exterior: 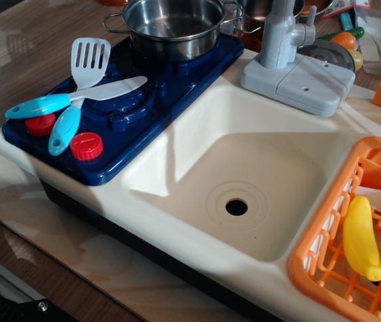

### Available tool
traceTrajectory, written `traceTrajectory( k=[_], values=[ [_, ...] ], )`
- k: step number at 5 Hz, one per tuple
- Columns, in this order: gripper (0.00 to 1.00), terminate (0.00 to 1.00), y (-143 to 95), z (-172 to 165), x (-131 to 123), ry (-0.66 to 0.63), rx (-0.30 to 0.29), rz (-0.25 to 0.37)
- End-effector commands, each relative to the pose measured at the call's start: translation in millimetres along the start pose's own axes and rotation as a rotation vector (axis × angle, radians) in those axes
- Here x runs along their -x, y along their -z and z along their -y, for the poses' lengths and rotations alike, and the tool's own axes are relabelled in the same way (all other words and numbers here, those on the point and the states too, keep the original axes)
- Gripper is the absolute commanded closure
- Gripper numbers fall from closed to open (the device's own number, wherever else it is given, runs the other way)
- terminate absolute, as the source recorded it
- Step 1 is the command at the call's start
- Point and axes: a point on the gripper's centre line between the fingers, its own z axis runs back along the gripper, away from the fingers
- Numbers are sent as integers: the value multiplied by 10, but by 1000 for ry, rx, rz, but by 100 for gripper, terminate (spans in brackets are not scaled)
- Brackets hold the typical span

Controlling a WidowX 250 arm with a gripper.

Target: Put pan from stove to sink

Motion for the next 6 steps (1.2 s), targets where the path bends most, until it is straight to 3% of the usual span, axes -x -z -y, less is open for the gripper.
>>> traceTrajectory(
  k=[1, 3, 6],
  values=[
    [0, 0, -123, -80, 39, 279, 36, 95],
    [0, 0, 65, -48, 183, 503, 110, 168],
    [0, 0, 397, 26, 243, 600, 131, 234]
  ],
)
